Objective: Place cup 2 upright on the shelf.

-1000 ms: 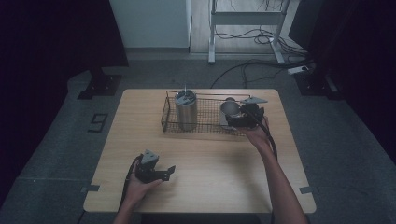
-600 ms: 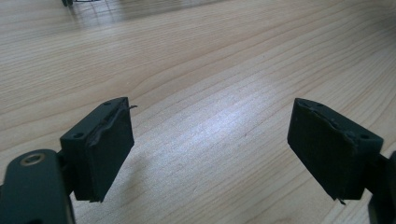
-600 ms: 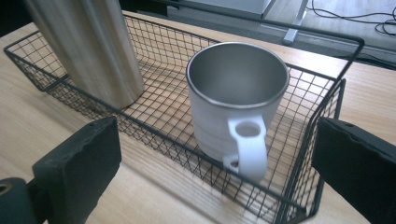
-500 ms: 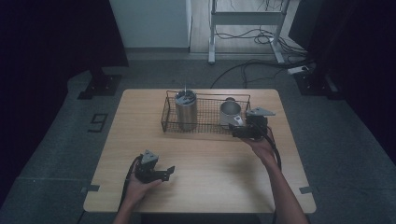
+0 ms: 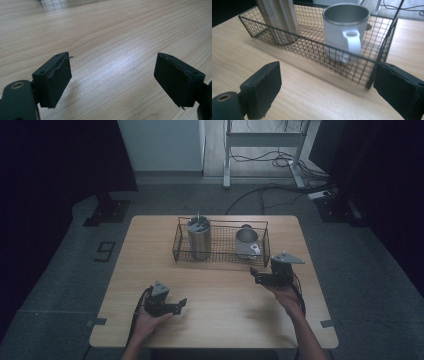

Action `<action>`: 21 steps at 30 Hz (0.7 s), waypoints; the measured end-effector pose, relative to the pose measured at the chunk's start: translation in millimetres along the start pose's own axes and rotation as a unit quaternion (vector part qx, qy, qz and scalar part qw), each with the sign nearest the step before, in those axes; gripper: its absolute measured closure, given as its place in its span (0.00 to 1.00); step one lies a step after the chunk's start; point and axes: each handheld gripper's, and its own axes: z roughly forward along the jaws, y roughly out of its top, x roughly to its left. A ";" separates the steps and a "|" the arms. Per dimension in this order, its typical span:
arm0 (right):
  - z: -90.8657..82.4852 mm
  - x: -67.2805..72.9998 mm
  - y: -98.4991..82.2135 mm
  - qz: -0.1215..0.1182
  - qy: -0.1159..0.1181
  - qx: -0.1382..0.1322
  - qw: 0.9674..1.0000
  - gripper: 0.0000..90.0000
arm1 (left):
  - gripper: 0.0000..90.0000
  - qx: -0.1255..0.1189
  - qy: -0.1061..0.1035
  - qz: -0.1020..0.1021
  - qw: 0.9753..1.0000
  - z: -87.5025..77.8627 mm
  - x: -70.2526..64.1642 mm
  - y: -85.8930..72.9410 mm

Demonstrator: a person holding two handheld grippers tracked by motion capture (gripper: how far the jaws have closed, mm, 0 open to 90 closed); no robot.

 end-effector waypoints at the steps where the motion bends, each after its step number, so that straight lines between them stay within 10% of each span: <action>1: -2.5 0.1 -3.1 0.001 0.000 0.000 1.000 0.09 | 0.16 0.000 0.000 0.000 1.000 0.0 0.0 -0.1; 21: -16.1 -9.3 -65.0 0.010 -0.008 0.031 0.999 0.13 | 0.16 0.005 0.005 0.000 1.000 -0.3 0.4 -1.8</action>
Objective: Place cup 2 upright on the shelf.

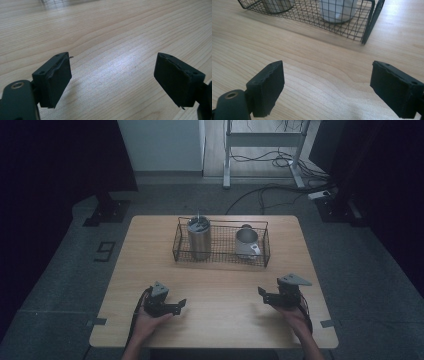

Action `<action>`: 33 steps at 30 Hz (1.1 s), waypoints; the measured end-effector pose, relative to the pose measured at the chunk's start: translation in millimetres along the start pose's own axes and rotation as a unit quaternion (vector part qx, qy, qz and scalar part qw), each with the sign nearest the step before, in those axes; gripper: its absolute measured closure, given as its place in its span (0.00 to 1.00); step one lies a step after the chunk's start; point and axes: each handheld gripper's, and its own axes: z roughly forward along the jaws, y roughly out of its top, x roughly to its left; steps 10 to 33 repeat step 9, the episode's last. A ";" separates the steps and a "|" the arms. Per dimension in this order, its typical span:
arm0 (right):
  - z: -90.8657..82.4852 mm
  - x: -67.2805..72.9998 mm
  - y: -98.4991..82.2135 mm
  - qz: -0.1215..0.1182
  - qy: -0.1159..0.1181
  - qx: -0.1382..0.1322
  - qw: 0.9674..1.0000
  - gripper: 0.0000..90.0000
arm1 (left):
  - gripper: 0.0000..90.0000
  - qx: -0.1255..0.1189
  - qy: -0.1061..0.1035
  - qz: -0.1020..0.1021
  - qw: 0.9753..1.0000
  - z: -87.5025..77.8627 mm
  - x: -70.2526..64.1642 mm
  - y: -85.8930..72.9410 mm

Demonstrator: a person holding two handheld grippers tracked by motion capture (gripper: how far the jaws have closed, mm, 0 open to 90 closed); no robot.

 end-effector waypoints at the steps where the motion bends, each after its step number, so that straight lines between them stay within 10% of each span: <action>1: 0.8 -0.2 -0.6 0.000 -0.001 0.003 1.000 0.13 | 0.16 0.000 0.000 0.000 1.000 0.3 -0.1 -0.1; 33: 8.8 -1.2 -2.7 -0.011 -0.017 0.018 1.000 0.13 | 0.16 0.004 0.002 0.001 1.000 1.3 0.6 -1.6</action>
